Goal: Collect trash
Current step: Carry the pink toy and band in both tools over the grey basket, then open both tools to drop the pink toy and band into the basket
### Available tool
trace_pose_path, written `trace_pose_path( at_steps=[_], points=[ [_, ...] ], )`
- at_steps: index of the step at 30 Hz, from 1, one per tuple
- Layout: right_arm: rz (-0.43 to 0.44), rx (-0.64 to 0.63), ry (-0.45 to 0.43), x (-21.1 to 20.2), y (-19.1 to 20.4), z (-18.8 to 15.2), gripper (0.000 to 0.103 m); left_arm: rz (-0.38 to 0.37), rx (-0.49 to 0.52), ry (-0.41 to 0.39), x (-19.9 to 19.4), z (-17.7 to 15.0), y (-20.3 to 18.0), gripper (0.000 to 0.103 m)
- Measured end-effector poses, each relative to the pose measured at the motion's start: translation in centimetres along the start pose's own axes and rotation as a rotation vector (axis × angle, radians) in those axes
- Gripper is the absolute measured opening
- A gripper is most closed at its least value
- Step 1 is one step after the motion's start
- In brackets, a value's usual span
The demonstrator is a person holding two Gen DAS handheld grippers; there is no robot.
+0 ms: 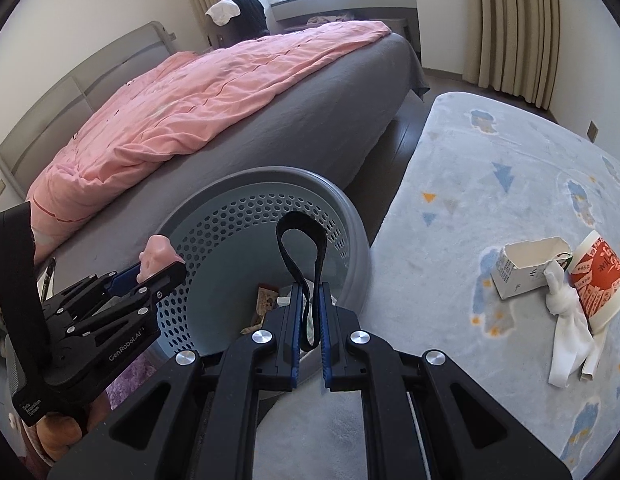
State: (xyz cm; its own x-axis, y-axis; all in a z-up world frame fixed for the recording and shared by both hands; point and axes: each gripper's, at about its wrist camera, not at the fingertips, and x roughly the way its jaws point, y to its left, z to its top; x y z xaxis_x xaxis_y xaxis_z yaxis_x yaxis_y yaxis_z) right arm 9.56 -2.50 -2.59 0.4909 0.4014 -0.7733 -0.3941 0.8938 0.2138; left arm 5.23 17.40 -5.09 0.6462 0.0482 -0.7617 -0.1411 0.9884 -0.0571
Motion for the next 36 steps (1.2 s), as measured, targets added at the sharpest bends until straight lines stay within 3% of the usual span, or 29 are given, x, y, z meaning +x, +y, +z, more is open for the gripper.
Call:
trace_pose_path(
  at_steps=[30, 32, 36],
  points=[
    [0.033, -0.045, 0.058, 4.7, 2.3, 1.2, 0.012, 0.035, -0.017, 0.011, 1.7, 1.0, 1.3, 0.034],
    [0.03, -0.043, 0.054, 4.6, 2.2, 1.2, 0.017, 0.04, -0.021, 0.01, 1.6, 1.0, 1.4, 0.041],
    [0.025, -0.044, 0.033, 4.3, 2.1, 1.2, 0.042, 0.048, -0.03, 0.005, 1.4, 1.1, 1.6, 0.055]
  ],
)
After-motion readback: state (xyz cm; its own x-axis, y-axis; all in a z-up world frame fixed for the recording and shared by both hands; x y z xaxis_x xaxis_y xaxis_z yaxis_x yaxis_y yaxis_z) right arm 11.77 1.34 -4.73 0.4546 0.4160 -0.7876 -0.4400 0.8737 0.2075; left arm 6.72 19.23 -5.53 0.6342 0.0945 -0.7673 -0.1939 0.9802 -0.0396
